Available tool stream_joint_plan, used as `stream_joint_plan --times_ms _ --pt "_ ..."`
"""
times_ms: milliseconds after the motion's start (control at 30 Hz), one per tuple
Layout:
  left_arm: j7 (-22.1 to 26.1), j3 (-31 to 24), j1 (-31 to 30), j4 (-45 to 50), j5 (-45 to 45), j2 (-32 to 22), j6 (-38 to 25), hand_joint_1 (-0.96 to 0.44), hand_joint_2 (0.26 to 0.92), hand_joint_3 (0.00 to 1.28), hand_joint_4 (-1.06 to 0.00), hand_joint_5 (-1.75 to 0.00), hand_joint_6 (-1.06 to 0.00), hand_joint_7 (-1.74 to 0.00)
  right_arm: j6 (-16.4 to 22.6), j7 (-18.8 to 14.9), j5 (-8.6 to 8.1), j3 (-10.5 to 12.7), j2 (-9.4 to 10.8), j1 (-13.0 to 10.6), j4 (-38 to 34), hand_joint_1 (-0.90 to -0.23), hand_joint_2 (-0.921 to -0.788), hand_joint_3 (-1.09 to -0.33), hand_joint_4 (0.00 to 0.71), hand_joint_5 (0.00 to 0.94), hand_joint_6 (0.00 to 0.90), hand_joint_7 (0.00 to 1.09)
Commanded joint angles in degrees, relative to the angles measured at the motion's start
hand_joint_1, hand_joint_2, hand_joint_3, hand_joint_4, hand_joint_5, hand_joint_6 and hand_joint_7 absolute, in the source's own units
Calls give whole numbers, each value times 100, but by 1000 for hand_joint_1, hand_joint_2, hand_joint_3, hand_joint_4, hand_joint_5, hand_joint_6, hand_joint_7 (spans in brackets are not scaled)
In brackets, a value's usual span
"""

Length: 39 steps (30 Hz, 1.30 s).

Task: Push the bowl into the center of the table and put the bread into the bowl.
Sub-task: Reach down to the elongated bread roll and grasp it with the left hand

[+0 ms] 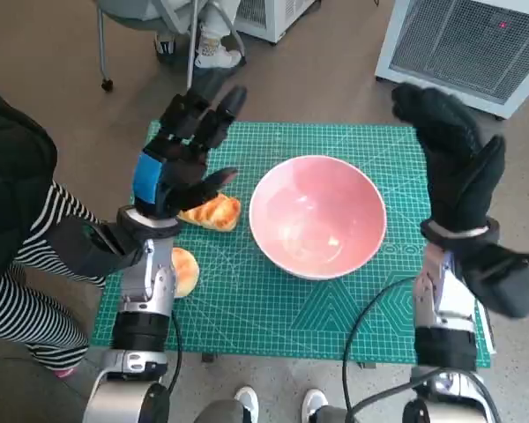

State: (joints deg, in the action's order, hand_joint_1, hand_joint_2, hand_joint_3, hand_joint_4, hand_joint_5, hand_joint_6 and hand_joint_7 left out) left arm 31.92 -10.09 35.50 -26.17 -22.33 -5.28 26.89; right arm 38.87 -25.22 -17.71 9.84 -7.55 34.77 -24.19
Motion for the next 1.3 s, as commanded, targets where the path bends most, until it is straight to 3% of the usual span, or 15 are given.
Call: stream_joint_plan --times_ms 33,433,833,1100,1233,1300 --pt "54 15 119 208 -92 -35 -135 -466 921 132 -265 0 -237 -230 -231 -50 21 -121 -28 -259 272 -721 -921 -697 183 12 204 231" --pt "222 6 133 409 119 -429 -95 -489 921 118 -225 0 -216 -255 -513 26 54 -175 -89 -355 521 -741 -921 -667 191 10 209 262" --pt "-324 164 428 77 1853 -1662 491 -529 914 67 -152 0 -172 -255 -546 103 85 -161 -73 -418 649 -741 -921 -665 194 8 192 273" --pt "-745 548 731 -197 3207 -2582 461 -415 806 7 -95 -2 -148 -229 -534 206 108 -151 -57 -454 720 -739 -921 -665 193 6 186 283" --pt "-543 803 844 -193 3483 -2871 77 -288 749 3 -117 -5 -205 -189 -525 251 113 -155 -46 -456 706 -739 -921 -664 191 5 183 286" --pt "-184 971 918 -102 3532 -3025 -367 -201 736 18 -108 -2 -227 -130 -507 271 120 -155 -40 -461 690 -739 -921 -664 191 4 182 290"
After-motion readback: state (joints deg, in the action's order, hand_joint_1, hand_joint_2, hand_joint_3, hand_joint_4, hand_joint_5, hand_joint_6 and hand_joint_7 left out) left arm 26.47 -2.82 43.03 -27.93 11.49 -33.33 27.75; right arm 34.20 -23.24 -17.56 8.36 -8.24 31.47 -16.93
